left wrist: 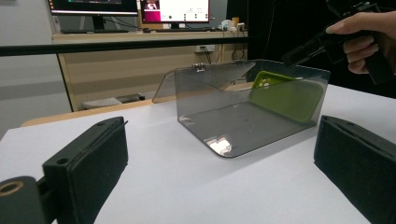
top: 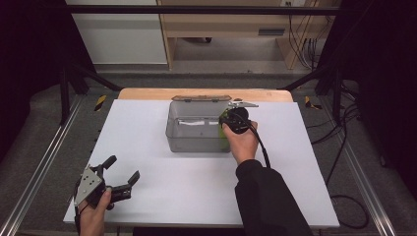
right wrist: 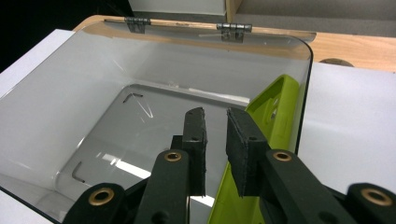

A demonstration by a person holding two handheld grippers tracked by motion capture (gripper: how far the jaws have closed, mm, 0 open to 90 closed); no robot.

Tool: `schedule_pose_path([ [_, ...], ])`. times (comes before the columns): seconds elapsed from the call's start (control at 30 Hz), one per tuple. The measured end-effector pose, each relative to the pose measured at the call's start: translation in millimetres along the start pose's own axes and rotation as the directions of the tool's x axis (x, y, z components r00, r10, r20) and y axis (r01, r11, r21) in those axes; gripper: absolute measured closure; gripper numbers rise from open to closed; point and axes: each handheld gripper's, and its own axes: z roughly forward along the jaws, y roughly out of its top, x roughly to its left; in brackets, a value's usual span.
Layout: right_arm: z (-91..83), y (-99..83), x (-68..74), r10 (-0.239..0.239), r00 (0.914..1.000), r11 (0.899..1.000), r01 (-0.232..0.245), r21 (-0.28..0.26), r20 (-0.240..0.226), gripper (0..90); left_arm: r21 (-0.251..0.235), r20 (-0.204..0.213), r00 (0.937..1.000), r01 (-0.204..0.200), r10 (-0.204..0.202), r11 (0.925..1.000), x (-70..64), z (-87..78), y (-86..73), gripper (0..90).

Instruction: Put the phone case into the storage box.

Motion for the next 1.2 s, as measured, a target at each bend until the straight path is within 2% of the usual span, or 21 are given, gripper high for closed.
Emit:
schedule_pose_path([
  [0.27,-3.2,1.7,0.5,-0.009,0.9998,0.999,0.010,-0.043,0.016,77.2,-0.010,-0.007,1.0000,0.003,-0.003,0.9999,0.4,-0.5,0.5,2.4],
  [0.5,-4.2,2.9,3.3,-0.015,0.9999,0.998,0.016,-0.066,0.008,76.9,-0.009,-0.003,1.0000,0.004,-0.004,1.0000,-0.2,0.1,0.3,2.4],
  [0.77,-1.7,1.8,5.7,-0.045,0.9988,0.996,0.044,-0.072,-0.018,74.5,-0.011,-0.001,1.0000,0.004,-0.004,0.9999,-0.8,0.1,0.6,2.4],
  [1.2,-2.1,1.9,7.8,-0.049,0.9986,0.995,0.047,-0.087,-0.022,74.0,-0.011,0.001,1.0000,0.006,-0.006,0.9999,-0.9,0.2,0.7,2.3],
])
